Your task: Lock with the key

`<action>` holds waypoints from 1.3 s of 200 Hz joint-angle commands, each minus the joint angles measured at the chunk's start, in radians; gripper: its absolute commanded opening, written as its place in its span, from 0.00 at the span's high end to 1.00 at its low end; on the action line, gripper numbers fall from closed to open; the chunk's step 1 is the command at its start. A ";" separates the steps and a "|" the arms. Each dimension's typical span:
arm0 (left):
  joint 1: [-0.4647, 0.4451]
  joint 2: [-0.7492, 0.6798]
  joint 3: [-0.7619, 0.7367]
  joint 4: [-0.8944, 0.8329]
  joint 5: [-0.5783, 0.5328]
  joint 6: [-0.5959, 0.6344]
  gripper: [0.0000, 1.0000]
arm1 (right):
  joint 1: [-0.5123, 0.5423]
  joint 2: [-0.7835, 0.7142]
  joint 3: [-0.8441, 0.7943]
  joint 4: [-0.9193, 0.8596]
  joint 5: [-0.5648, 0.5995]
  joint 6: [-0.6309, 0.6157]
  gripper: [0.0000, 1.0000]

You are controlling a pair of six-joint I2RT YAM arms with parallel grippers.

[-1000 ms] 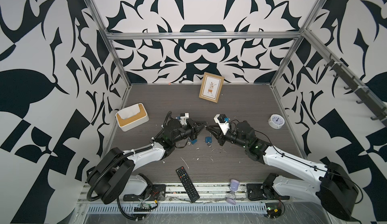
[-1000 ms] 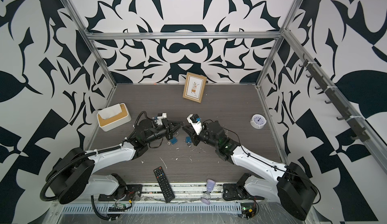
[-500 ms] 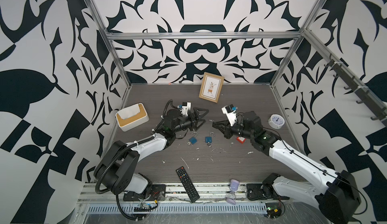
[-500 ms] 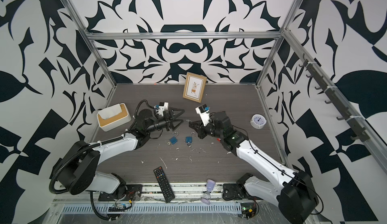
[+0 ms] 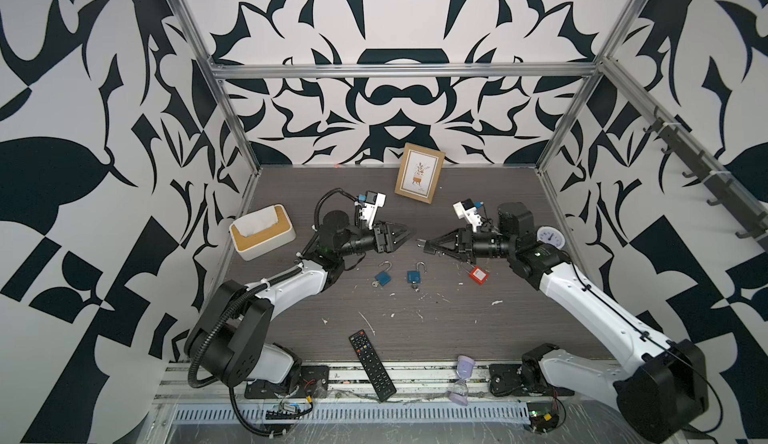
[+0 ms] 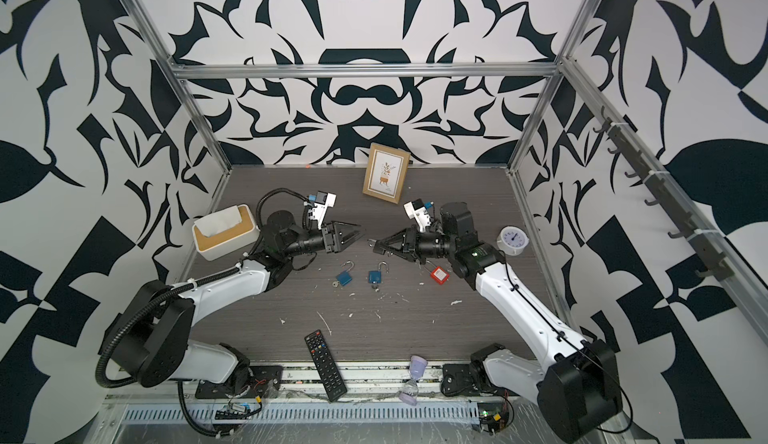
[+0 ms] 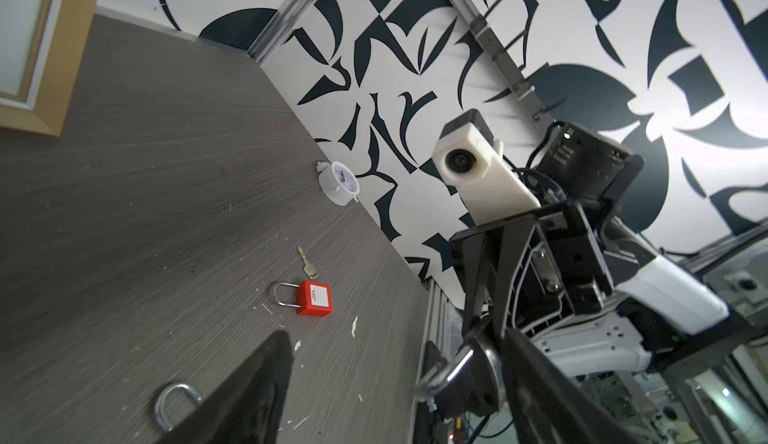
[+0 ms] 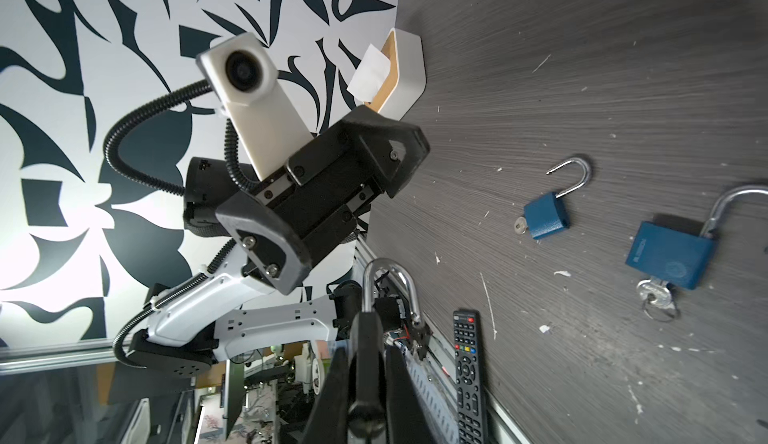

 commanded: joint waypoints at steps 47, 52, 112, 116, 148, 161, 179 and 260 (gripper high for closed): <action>-0.002 0.072 -0.007 0.225 0.117 -0.110 0.43 | -0.004 0.037 -0.008 0.190 -0.056 0.110 1.00; -0.003 0.075 -0.008 0.231 0.118 -0.116 0.44 | -0.004 0.039 -0.009 0.194 -0.056 0.112 1.00; -0.007 0.080 -0.013 0.237 0.136 -0.128 0.59 | -0.009 0.050 -0.005 0.233 -0.047 0.126 1.00; -0.008 0.081 -0.014 0.237 0.135 -0.129 0.59 | -0.010 0.051 -0.007 0.239 -0.047 0.128 1.00; -0.008 0.093 -0.015 0.234 0.135 -0.130 0.61 | -0.010 0.053 -0.006 0.263 -0.047 0.145 1.00; -0.009 0.094 -0.014 0.236 0.137 -0.132 0.63 | -0.012 0.052 -0.009 0.264 -0.046 0.143 1.00; -0.010 0.094 -0.013 0.235 0.135 -0.135 0.69 | -0.015 0.053 -0.009 0.264 -0.047 0.138 1.00; -0.008 0.098 0.009 0.256 0.131 -0.216 1.00 | -0.018 0.040 -0.038 0.257 -0.074 -0.035 1.00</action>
